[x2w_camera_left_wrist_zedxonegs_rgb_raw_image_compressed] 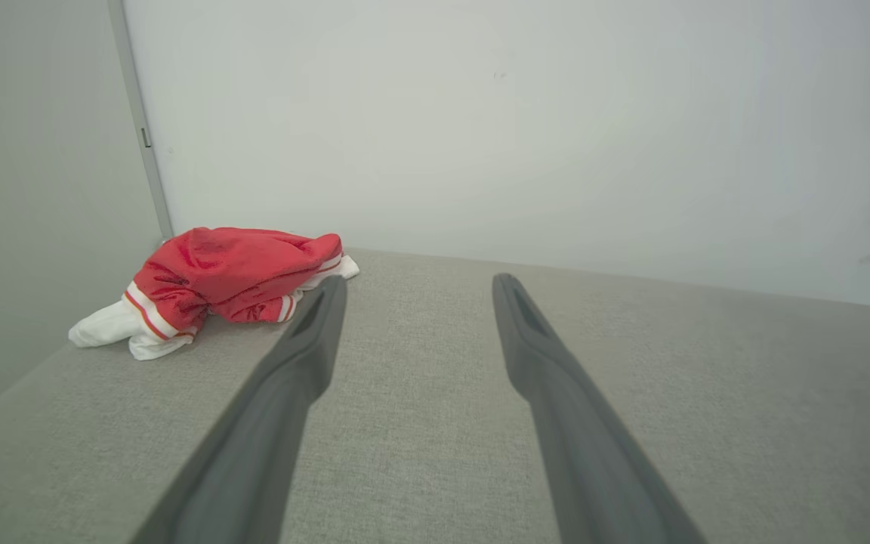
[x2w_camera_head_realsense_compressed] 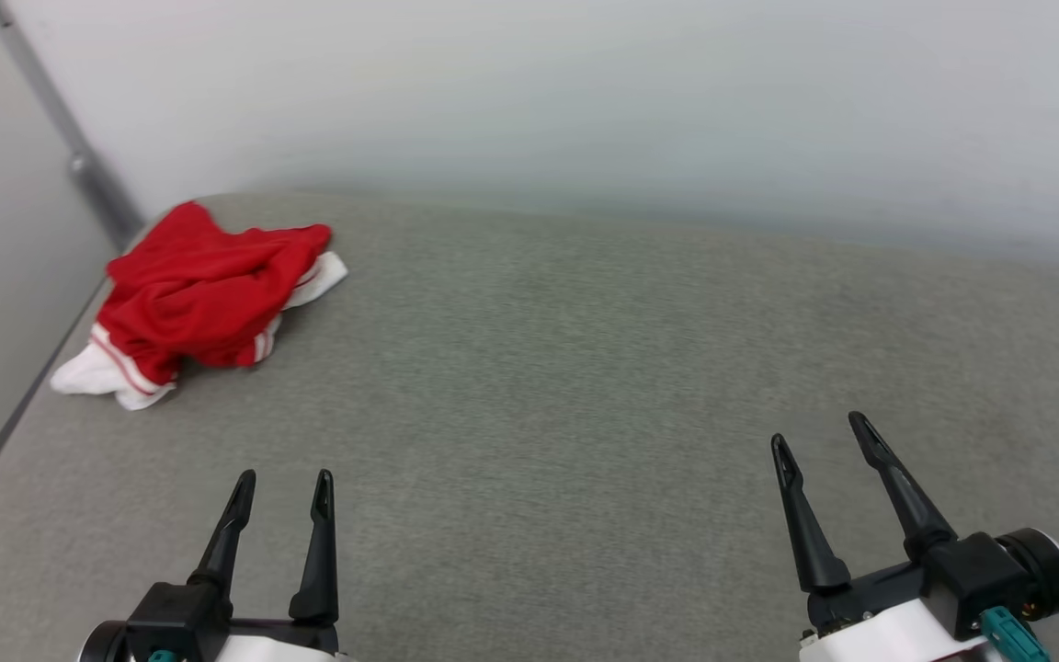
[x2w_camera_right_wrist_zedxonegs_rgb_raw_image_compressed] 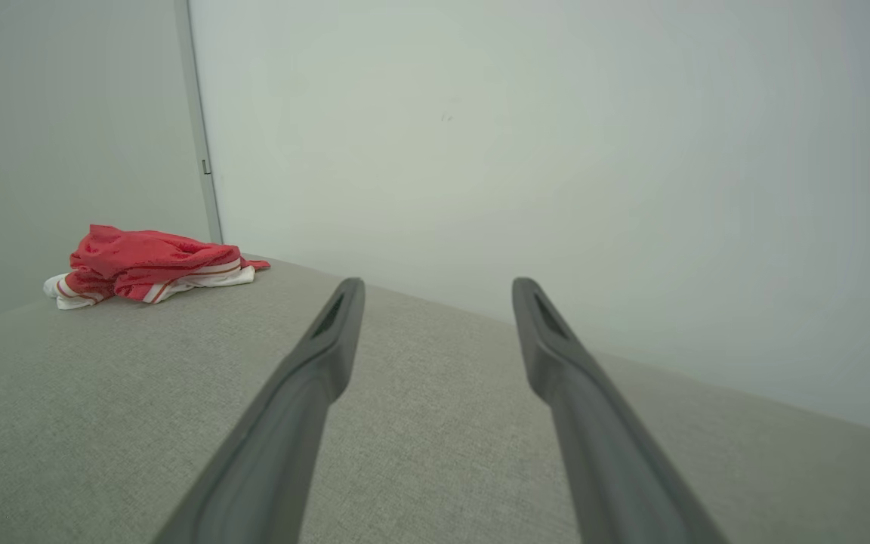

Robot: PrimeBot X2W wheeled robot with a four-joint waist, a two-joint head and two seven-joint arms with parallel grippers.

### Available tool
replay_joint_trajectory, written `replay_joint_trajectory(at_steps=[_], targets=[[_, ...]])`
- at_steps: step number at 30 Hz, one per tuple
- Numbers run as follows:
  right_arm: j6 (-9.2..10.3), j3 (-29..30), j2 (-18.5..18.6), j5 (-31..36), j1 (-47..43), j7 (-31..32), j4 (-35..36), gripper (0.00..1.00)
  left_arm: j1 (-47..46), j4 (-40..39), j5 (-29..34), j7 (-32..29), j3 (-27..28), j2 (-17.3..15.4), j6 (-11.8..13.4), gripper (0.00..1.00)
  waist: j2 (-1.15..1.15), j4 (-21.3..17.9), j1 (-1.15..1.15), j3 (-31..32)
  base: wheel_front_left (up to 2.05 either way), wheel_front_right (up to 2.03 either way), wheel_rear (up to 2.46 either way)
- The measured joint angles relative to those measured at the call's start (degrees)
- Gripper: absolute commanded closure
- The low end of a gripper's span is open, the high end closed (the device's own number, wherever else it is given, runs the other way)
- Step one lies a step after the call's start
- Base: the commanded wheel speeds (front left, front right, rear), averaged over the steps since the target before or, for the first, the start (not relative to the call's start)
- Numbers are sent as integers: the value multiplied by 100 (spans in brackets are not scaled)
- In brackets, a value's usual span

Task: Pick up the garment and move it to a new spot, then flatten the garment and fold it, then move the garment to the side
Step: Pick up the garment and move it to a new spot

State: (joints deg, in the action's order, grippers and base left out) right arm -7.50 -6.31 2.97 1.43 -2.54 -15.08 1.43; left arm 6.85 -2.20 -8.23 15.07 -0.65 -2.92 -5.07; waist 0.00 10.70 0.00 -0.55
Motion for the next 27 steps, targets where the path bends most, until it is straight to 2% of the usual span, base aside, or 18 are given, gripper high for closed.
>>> replay_joint_trajectory(at_steps=[18,27], targets=[[0,-322,-1,-148,-62,0,-18,0,223,-67,59,0,145,-1,-78,0,0,1294,0,229,0,0,0],[0,-438,-3,-145,-90,0,-91,0,310,-109,101,0,167,-1,-75,0,0,1608,0,273,0,0,0]])
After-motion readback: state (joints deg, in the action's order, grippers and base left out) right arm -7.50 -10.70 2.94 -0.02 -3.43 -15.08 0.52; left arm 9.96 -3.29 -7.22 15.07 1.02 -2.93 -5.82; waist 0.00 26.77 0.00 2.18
